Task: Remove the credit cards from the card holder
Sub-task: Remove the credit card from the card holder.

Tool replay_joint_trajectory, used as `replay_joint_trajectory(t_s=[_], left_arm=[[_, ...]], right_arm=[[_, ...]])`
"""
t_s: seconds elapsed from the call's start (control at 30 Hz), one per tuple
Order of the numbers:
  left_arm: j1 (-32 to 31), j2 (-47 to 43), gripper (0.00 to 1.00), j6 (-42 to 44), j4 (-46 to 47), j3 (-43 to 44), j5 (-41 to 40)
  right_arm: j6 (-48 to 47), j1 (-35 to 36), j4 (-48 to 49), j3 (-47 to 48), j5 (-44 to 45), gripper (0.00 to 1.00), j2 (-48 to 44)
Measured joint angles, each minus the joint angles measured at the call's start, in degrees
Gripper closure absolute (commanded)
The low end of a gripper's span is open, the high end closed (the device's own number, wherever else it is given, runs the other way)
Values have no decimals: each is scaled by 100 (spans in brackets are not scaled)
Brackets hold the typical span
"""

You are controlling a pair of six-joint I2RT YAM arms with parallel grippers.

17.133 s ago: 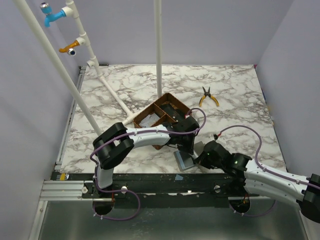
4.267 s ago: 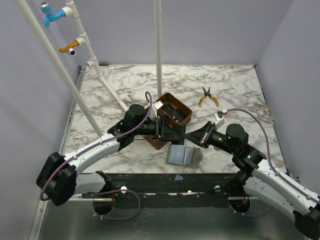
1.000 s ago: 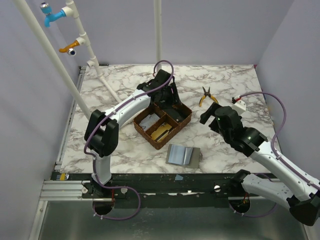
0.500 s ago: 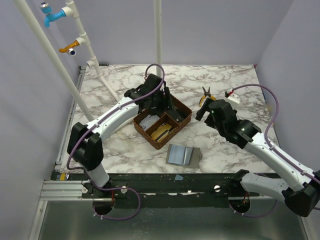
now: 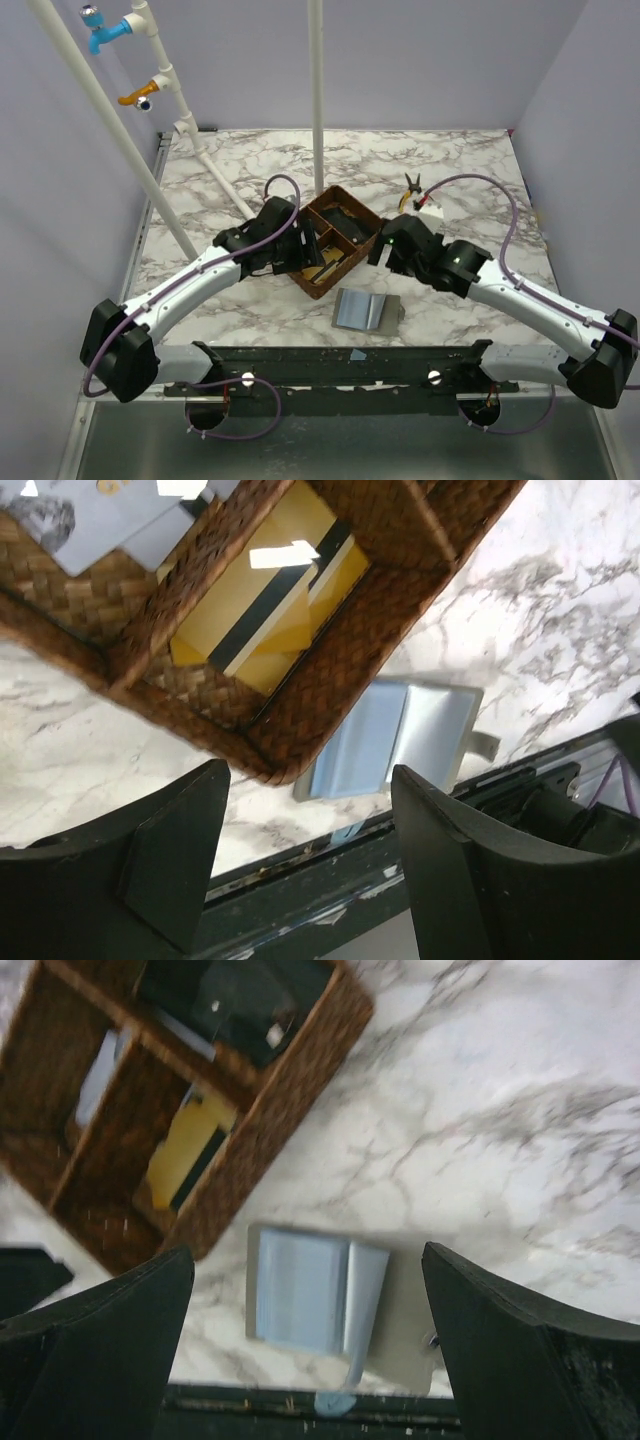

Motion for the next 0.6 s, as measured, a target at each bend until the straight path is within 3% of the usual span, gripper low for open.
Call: replay_joint_trajectory(t_s=[0.23, 0.4, 0.6], left_arm=[[-157, -951, 31, 31, 339, -1051, 44], [-328, -1482, 31, 44, 612, -1508, 85], [-450, -1622, 31, 90, 715, -1690, 136]], right_arm=[[761, 1639, 254, -828, 37, 8, 96], [841, 1827, 616, -1384, -166, 14, 83], [487, 1827, 682, -925, -186, 21, 457]])
